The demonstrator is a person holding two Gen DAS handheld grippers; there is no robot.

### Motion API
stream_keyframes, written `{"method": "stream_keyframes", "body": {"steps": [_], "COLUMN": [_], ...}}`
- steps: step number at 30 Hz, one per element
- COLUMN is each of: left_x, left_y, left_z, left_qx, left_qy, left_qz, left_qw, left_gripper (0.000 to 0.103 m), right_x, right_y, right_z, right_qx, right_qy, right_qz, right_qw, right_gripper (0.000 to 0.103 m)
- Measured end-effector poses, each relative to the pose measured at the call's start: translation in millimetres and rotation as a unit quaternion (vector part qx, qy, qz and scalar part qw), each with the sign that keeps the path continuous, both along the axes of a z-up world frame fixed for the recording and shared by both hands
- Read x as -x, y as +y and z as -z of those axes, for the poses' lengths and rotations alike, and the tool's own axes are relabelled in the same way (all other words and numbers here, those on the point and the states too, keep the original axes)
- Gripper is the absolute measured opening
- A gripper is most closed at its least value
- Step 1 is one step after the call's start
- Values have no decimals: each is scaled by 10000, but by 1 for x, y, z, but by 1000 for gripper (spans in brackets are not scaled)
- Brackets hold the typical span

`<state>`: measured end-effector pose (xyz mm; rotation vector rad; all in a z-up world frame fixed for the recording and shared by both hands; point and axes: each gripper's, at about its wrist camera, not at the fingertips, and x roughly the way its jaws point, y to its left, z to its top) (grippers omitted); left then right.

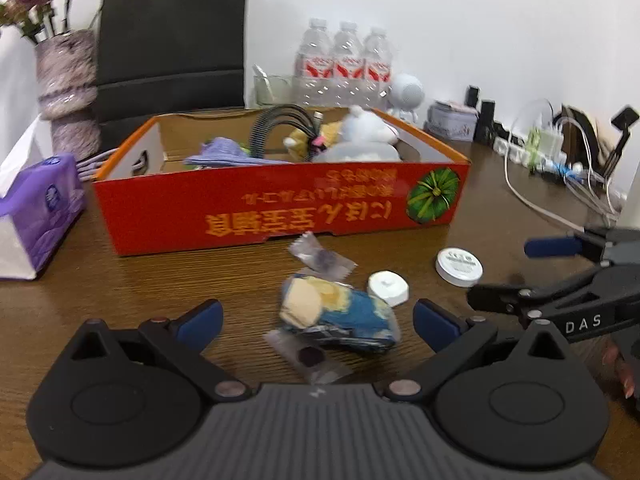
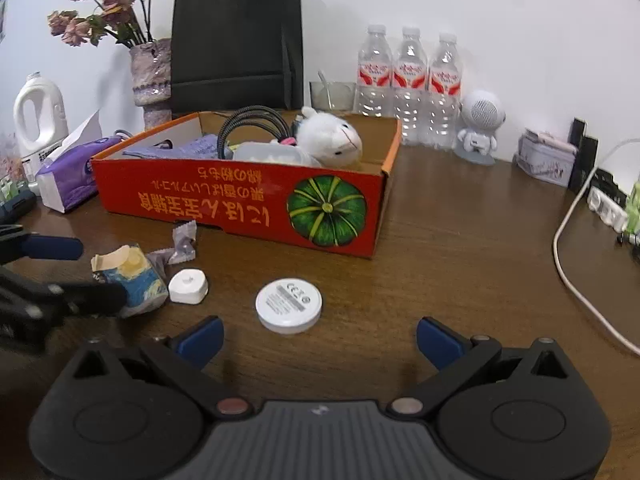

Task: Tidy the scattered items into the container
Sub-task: 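Grasp the blue patterned snack bag with the left gripper while the right grasps the white puck, then carry the snack bag and white puck into the box and open both grippers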

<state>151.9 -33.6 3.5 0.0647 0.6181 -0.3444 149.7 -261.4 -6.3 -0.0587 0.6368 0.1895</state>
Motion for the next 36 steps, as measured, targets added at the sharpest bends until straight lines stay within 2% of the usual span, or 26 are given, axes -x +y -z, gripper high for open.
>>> {"method": "stream_keyframes", "body": {"steps": [6, 8, 12, 14, 16, 17, 18, 20, 22, 27, 36], "left_x": [-2, -6, -13, -13, -14, -14, -14, -13, -12, -5, 0], "left_y": [-10, -12, -12, -13, -13, -12, -11, -8, -5, 2, 14], "left_z": [4, 6, 7, 7, 8, 8, 8, 7, 6, 2, -4], "left_qx": [-121, -165, -117, -118, -128, -93, -64, -5, 70, 170, 468], "left_qy": [7, 18, 91, 89, 139, 167, 175, 138, 86, -127, -278], "left_qz": [1, -22, -42, 6, 49, 69, 72, 59, 82, 43, -36], "left_qw": [9999, 9999, 9999, 9999, 9998, 9998, 9998, 9999, 9999, 9998, 9985], "left_gripper": [103, 103, 102, 94, 78, 74, 66, 60, 54, 51, 51], "right_x": [-6, -11, -23, -28, -29, -29, -27, -24, -22, -16, -9], "right_y": [0, 0, 6, 8, 8, 9, 10, 11, 13, 13, 9], "right_z": [0, 0, 2, 3, 3, 3, 2, 1, 0, 0, -2], "right_qx": [-59, -58, 9, 11, -30, -36, -45, -46, -34, -23, -127], "right_qy": [-16, 37, 120, 177, 163, 147, 128, 94, 71, 27, -99], "right_qz": [-59, -108, -206, -260, -298, -320, -342, -388, -423, -479, -371], "right_qw": [10000, 9999, 9997, 9995, 9994, 9994, 9993, 9992, 9991, 9988, 9992], "right_gripper": [100, 94, 92, 81, 76, 68, 63, 44, 39, 38, 38]}}
